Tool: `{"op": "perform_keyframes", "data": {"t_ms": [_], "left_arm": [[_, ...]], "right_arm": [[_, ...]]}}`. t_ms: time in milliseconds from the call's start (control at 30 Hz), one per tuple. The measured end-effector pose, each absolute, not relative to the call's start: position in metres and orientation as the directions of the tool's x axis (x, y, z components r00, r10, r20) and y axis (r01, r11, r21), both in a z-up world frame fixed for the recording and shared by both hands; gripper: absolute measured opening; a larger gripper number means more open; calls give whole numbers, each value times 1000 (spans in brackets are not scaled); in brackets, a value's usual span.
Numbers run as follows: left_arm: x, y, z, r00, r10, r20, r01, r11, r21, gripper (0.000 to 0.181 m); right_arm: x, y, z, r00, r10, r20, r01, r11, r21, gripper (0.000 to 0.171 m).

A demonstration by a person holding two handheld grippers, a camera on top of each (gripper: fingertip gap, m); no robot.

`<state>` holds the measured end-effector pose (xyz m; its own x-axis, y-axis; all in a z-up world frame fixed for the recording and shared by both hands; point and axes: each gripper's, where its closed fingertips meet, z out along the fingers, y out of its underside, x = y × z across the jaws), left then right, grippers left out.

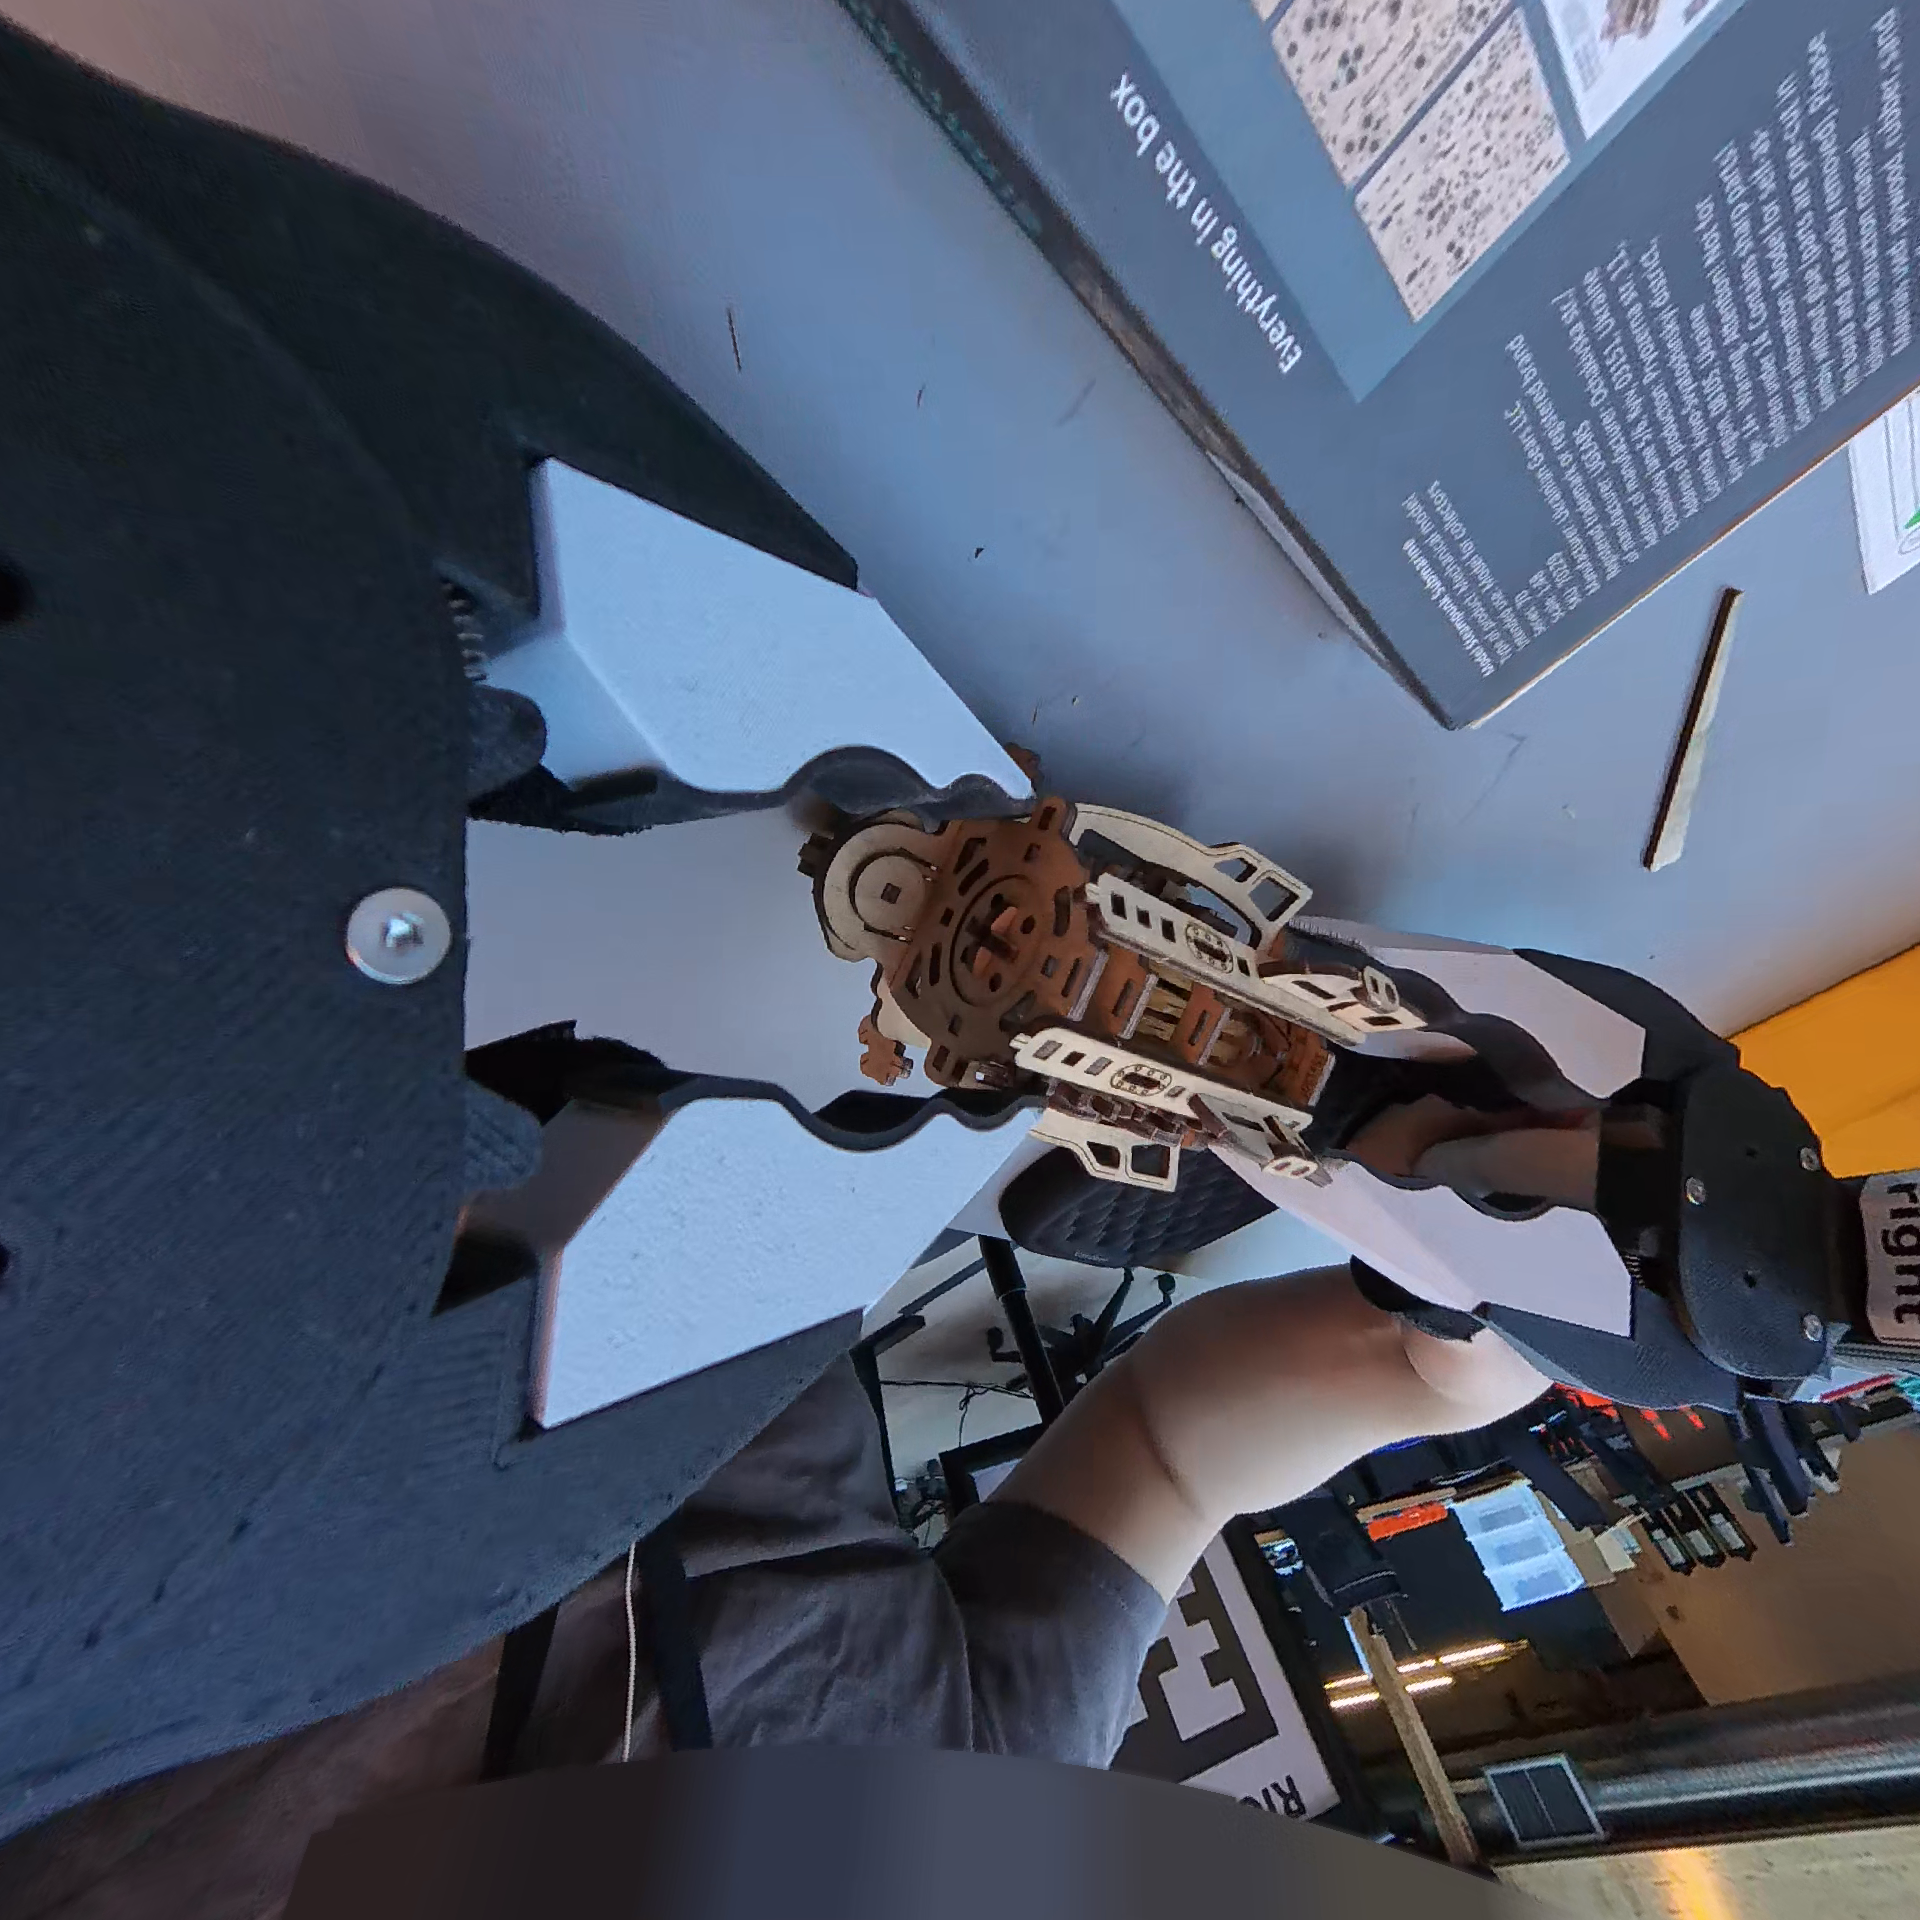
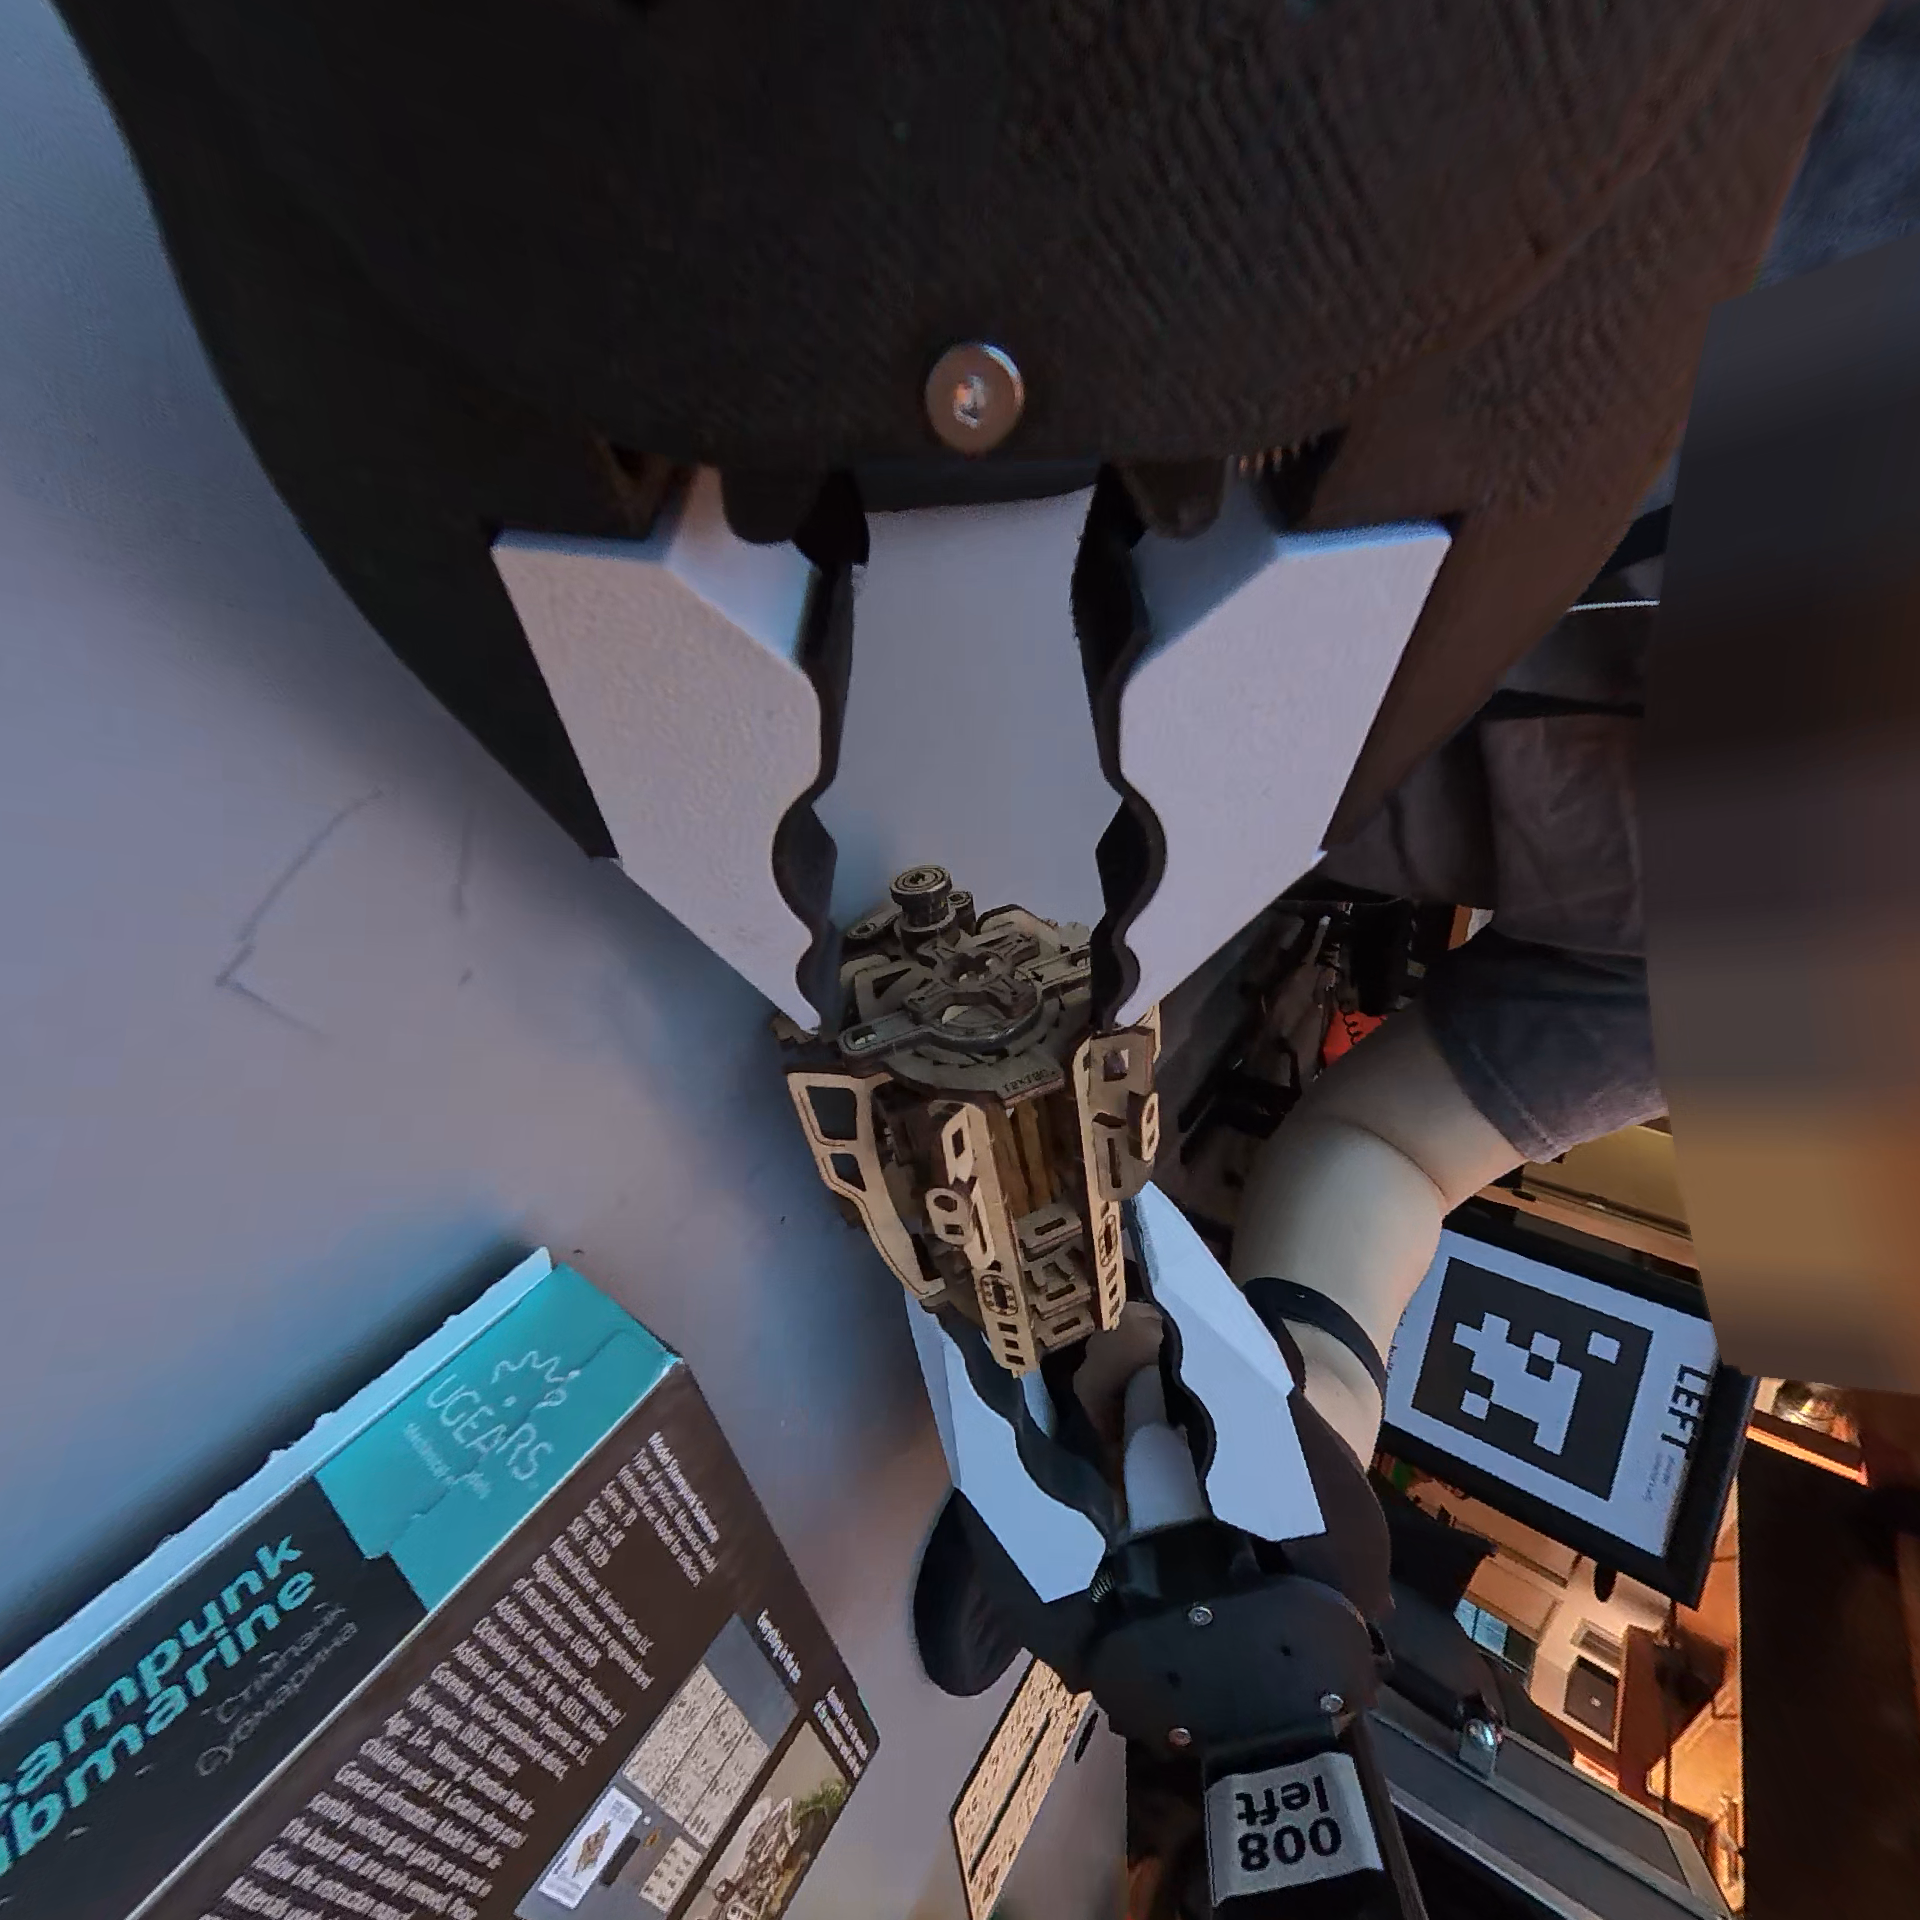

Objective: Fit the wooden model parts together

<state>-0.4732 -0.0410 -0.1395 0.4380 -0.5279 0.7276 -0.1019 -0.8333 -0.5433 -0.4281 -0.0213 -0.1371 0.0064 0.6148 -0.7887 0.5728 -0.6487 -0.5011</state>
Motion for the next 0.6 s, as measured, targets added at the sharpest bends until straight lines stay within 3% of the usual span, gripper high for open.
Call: {"op": "perform_keyframes", "data": {"t_ms": [300, 433, 600], "left_arm": [[-496, -48, -124, 447, -531, 720, -30, -813, -581, 55], [-503, -48, -116, 565, -603, 563, -69, -715, -696, 65], [-481, -47, -113, 666, -705, 243, -254, -521, -815, 79]], "right_arm": [[-433, -24, -137, -10, 593, -805, 561, -663, -496, 47], [-433, -26, -137, -21, 604, -797, 554, -657, -512, 47], [-432, -28, -138, -33, 639, -768, 550, -630, -548, 47]]}}
